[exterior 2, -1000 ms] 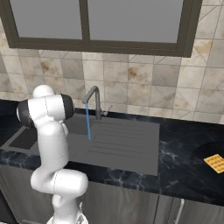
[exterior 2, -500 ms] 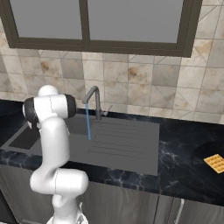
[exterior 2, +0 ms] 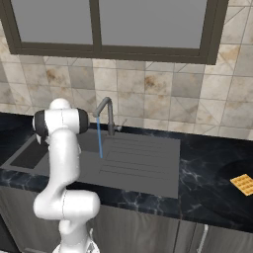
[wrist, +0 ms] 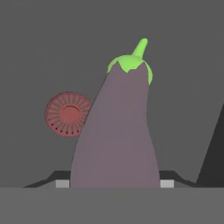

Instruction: Turn on the sink faucet. Then move the eggplant from the counter to the sink. Turn off the sink. Move the vegetable from the sink to the pot next to the stove. Finally move the pot to the front right burner.

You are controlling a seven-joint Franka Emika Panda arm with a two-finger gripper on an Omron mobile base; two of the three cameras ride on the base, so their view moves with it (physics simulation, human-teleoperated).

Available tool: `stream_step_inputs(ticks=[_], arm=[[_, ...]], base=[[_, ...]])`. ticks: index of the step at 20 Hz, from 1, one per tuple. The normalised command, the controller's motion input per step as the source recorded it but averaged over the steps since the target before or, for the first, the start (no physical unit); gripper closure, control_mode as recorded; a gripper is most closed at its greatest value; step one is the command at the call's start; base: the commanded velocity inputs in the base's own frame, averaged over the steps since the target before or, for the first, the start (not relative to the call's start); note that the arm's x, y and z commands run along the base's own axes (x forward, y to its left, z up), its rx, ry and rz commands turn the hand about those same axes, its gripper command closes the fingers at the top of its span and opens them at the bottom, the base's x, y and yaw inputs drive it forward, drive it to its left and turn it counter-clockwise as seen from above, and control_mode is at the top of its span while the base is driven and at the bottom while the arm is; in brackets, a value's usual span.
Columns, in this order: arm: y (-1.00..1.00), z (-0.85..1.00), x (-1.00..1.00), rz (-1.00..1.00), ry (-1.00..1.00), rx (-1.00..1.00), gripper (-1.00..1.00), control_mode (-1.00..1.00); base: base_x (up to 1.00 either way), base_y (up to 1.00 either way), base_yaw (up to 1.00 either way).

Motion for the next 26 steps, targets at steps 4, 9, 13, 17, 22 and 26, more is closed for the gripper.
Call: stream_step_inputs(ticks=[4, 9, 13, 17, 22, 26], arm=[[0.18, -0.29, 0.40, 0.00, 0.09, -0.02, 1.00, -1.00], [0.13, -0.36, 0.35, 0.00, 0.08, -0.03, 1.00, -1.00], [0.15, -0.39, 0.34, 0.00, 0.05, -0.04, 1.00, -1.00], [0.03, -0.32, 0.16, 0.00, 0.01, -0.01, 1.00, -1.00], [0.00, -0.36, 0.00, 0.00, 0.00, 0.00, -1.00, -1.00], [0.00, -0.11, 0.00, 0.00, 0.00, 0.00, -1.00, -1.00]], base=[[0.00, 0.00, 0.00], [0.00, 0.00, 0.00], [0.00, 0.00, 0.00], [0.00, 0.00, 0.00], [0.00, 0.00, 0.00], [0.00, 0.00, 0.00]])
